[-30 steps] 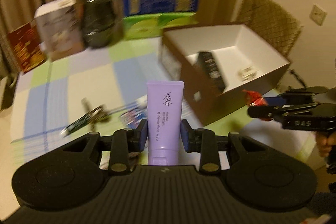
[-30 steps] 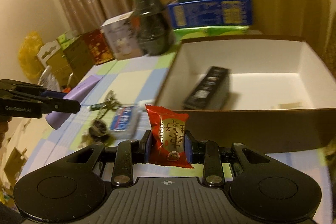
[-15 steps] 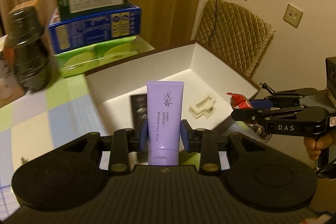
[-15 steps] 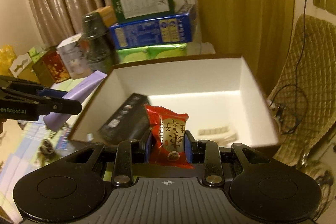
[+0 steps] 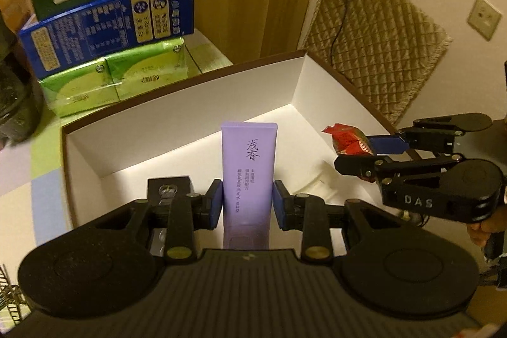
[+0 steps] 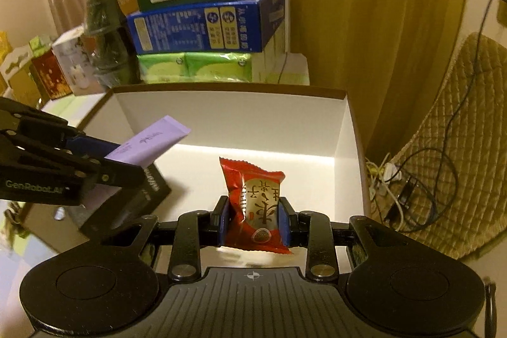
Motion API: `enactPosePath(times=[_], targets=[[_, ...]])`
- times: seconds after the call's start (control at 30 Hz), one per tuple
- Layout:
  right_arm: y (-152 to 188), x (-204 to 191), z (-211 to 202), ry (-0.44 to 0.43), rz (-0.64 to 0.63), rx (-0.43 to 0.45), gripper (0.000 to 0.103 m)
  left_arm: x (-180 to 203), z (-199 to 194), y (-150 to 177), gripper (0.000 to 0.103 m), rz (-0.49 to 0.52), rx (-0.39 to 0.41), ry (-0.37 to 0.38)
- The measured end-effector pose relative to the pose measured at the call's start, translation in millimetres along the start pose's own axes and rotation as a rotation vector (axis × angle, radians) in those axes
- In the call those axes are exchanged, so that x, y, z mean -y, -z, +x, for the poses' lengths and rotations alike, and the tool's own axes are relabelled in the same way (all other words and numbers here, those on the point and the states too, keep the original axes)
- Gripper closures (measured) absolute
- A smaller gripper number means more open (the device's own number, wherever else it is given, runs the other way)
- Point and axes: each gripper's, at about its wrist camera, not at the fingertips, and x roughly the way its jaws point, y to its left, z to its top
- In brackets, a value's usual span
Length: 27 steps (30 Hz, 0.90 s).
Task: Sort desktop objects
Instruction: 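Carry the purple tube and red candy packet over the cardboard box, then open both tools to drop the tube and candy packet into the box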
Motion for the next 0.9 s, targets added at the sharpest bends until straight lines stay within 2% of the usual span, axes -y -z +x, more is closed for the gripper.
enactPosePath(times=[0.3,0.53,0.83,0.9], targets=[[-18,15,42,0.028,-0.062,-0.063,0.075,2,53,-30,0.075,-0.026,-0.059,-0.041],[-25,14,63,0.043,-0.11,-0.093,0.075,-5,87,-38,0.075,-0.078,-0.113,-0.069],[-28,16,74,0.046,-0.112,-0.108,0.075,-13,111,-41,0.074,-0.08,-0.143,-0.108],[-29,17,74,0.047,-0.109,-0.105,0.075,-14,109,-41,0.074,-0.078,-0.127,-0.113]])
